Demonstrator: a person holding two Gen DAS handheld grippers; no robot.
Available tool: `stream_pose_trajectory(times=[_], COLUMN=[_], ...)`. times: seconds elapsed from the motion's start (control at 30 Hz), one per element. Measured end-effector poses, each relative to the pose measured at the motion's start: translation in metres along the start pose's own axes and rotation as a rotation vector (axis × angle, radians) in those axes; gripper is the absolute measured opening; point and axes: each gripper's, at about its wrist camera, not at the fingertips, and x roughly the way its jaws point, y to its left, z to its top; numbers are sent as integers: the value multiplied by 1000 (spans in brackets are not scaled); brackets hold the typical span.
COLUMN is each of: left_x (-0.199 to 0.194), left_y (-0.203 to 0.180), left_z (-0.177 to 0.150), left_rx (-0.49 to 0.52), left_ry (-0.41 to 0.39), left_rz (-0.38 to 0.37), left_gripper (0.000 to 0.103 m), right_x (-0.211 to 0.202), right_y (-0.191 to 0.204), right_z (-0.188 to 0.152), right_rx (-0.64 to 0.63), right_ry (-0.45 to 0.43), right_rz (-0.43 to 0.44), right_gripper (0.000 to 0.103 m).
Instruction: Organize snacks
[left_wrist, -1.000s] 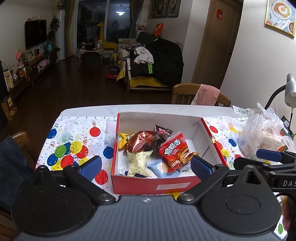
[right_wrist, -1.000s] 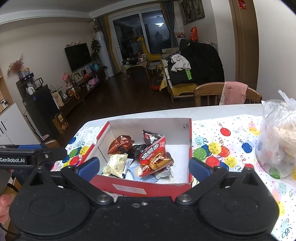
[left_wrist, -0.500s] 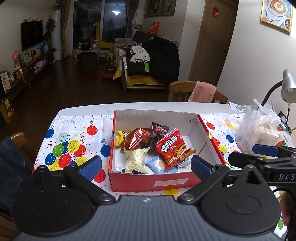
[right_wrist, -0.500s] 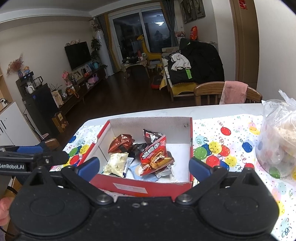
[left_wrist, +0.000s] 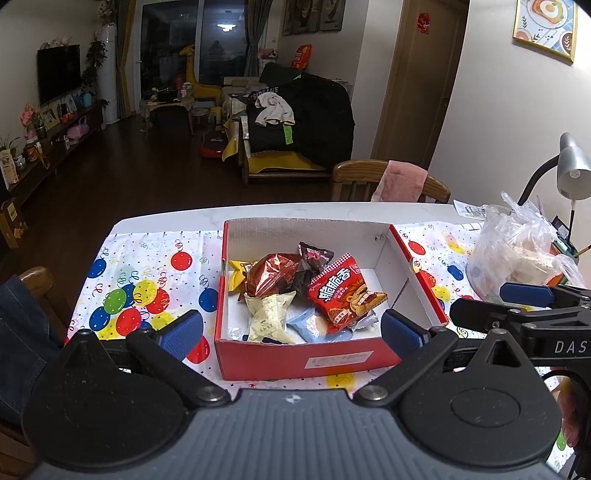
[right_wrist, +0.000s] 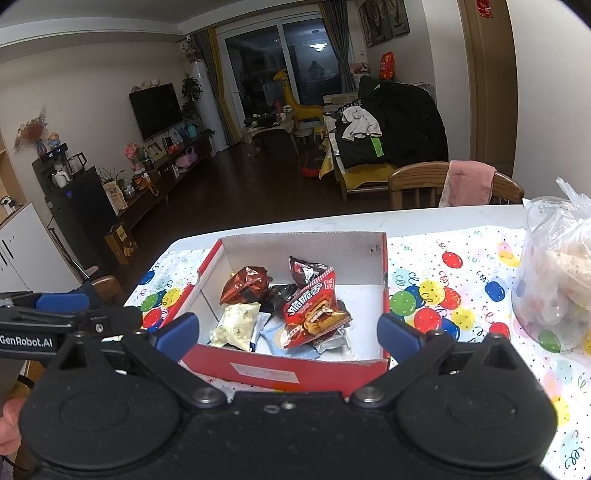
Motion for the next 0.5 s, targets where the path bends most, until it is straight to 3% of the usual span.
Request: stream_pose_trajectory(times=[0.5], left_x=[-3], left_y=[1], left_z=[0], left_rx=[3], left_ry=[-2], left_rz=[-10], left_gripper=[103], right_x=[-1], right_y=[3], right_z=[-2], right_rx=[5], right_ry=[3], right_rz=[-10], right_gripper=[103])
